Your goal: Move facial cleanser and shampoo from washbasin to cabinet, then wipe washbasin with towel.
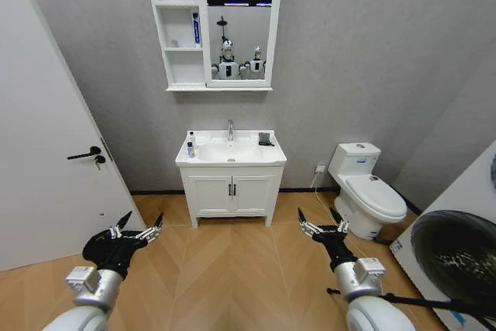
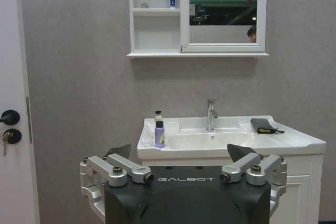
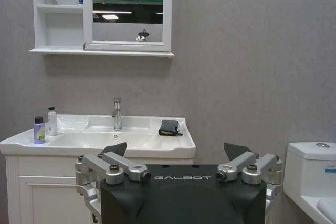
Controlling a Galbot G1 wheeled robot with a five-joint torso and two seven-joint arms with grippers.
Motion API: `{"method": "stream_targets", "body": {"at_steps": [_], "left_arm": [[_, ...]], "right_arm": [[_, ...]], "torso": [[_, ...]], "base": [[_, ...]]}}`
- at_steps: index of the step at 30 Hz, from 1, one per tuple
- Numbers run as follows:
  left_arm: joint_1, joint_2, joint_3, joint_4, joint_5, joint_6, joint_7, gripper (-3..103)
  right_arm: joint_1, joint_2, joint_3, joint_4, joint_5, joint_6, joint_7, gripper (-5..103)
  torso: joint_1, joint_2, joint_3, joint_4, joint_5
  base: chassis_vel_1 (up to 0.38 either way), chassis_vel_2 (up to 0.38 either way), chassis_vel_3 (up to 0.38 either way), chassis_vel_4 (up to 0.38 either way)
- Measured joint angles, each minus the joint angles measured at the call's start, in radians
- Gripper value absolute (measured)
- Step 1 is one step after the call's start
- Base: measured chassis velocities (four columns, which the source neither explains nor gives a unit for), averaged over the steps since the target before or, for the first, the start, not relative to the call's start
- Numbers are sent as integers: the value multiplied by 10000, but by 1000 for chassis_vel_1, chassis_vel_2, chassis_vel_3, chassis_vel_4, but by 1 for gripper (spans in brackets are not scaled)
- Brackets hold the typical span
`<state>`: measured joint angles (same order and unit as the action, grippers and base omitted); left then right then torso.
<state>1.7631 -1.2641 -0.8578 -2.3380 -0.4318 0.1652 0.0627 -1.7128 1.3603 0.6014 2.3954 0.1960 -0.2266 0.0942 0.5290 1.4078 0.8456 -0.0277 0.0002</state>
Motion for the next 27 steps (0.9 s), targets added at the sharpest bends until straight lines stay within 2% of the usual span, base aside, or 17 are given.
{"method": "stream_targets", "body": {"at_steps": [5, 17, 27], "left_arm": [[-96, 25, 14, 1, 5, 28, -14, 100], [12, 2, 70, 18, 154, -32, 14, 100], [113, -128, 41, 52, 342, -203, 118, 100]], "right_arm": [[26, 13, 23, -43, -138, 0, 223, 100], [-13, 12, 146, -61, -162, -20, 211, 100], [-4, 15, 124, -49, -243, -151, 207, 100]], "torso": [[0, 0, 0, 0, 0], [-2, 1, 0, 0, 0], [-3, 2, -1, -3, -3]], "base": [[0, 0, 0, 0], [0, 0, 0, 0], [-86, 97, 89, -86]]}}
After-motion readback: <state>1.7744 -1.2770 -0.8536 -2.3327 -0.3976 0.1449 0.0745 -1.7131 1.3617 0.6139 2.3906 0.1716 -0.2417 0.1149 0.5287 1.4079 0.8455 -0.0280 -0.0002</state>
